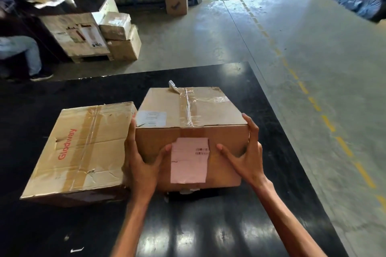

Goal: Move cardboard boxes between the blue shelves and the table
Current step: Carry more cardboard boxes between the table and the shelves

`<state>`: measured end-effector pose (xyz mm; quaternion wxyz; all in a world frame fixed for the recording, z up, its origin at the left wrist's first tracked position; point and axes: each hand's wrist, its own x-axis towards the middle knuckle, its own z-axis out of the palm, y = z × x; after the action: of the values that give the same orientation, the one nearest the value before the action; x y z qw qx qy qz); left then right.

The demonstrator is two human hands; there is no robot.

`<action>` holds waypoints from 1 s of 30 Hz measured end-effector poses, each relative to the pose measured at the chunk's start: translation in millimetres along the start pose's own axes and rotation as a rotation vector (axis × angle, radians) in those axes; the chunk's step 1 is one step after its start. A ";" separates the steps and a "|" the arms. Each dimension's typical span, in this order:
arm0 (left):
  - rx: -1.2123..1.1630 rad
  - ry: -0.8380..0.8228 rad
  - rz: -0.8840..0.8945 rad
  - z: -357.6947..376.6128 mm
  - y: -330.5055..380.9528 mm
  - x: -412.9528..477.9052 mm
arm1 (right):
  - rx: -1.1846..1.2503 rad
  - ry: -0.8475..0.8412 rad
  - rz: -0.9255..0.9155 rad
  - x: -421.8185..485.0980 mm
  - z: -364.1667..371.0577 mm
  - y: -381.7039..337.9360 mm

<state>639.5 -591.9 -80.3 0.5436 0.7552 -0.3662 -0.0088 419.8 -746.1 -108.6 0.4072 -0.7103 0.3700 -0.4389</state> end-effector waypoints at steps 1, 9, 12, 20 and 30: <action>0.027 0.031 0.023 -1.8 13.0 4.9 | -0.018 0.033 -0.031 4.0 1.2 -10.3; 0.190 0.261 0.134 -31.3 85.0 25.5 | -0.117 0.202 -0.293 55.3 -11.6 -99.1; 0.208 0.357 0.164 -51.5 111.0 38.3 | -0.116 0.201 -0.385 71.5 -14.2 -135.5; 0.191 0.629 0.180 -134.4 151.8 28.6 | 0.064 0.109 -0.592 67.1 22.1 -219.3; 0.558 1.067 0.083 -293.2 149.9 -103.2 | 0.328 -0.315 -0.656 -44.9 145.5 -304.7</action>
<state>603.1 -316.0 123.9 0.4334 0.7547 -0.0604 0.4889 590.4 -549.3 111.0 0.4052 -0.7749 -0.0183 -0.4847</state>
